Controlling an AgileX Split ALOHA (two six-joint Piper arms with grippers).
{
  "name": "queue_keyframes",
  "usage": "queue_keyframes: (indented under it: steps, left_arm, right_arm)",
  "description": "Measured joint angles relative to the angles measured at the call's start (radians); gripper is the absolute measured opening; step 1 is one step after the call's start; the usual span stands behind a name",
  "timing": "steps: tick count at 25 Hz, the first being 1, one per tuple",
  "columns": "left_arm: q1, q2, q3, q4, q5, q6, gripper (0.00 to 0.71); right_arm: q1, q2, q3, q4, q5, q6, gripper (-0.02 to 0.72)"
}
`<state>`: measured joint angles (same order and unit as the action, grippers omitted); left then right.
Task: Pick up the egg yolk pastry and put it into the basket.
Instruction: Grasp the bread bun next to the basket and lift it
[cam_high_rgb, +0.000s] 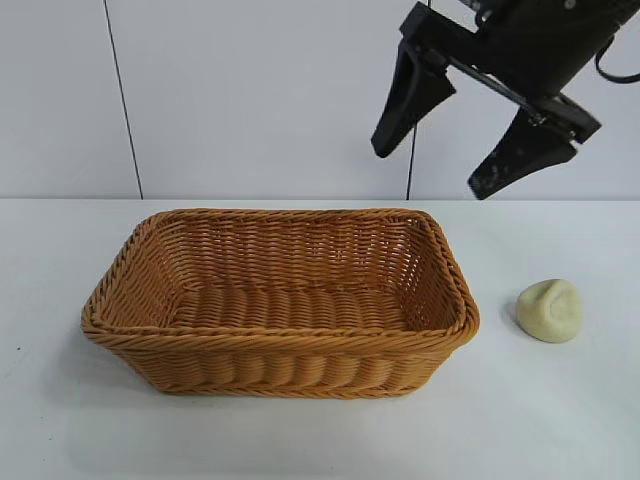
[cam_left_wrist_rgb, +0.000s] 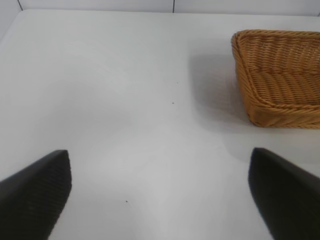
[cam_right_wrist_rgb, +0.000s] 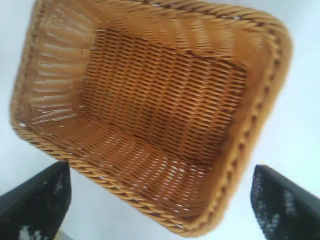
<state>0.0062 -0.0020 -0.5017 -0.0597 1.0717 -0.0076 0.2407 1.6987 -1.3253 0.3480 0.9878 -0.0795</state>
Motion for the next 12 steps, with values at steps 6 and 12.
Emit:
queue_keyframes:
  steps: [6,12]
  left_arm:
    - [0.000,0.000,0.000,-0.001,0.000,0.000,0.692]
    - [0.000,0.000,0.000,-0.002,0.000,-0.001,0.692]
  right_arm:
    - [-0.005,0.000,-0.026,-0.314,0.112,0.150,0.694]
    - [-0.075,0.000,-0.026,-0.334,0.093,0.162,0.694]
